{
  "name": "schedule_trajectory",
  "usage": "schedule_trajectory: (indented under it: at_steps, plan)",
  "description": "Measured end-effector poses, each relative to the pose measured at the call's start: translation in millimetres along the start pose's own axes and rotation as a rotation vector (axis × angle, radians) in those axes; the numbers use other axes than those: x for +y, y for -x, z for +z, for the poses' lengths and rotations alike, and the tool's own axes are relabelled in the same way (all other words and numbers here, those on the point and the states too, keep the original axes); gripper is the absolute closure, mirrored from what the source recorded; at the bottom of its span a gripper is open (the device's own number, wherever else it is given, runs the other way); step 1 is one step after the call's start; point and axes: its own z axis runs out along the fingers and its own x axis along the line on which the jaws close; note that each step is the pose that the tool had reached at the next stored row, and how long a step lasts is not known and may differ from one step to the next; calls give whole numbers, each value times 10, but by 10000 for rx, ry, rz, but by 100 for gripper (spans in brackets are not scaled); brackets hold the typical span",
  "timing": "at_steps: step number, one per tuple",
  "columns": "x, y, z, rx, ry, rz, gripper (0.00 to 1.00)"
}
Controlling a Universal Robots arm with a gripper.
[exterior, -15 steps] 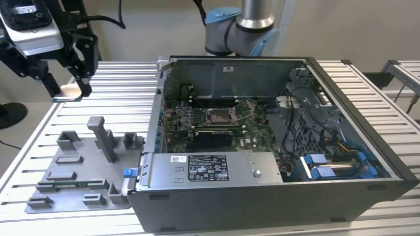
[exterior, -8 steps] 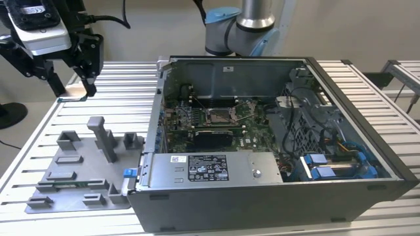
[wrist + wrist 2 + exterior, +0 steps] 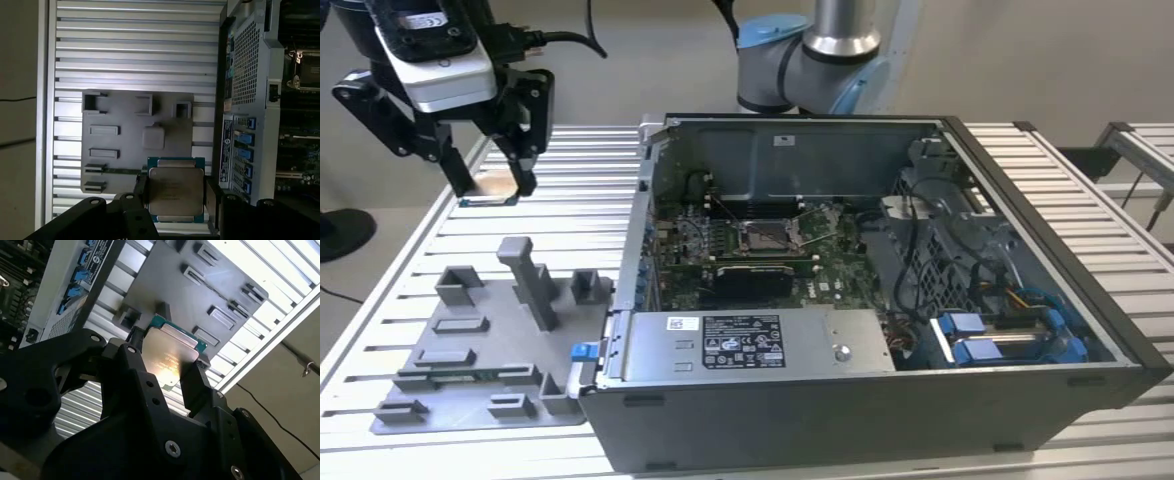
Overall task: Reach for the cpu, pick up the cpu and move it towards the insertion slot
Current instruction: 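Pick up the cpu and move it towards the insertion slot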
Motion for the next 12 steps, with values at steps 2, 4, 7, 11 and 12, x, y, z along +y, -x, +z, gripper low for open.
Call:
schedule_trajectory:
  at_steps: [2,4,7,11,12]
  plan:
    - [-1,44,0,0,0,-1,100]
    - [-2,87,0,1,0,0,100]
    - [-3,156,0,2,0,0,100]
    - [-5,246,0,2,0,0,100]
    - [-5,271,-1,3,0,0,100]
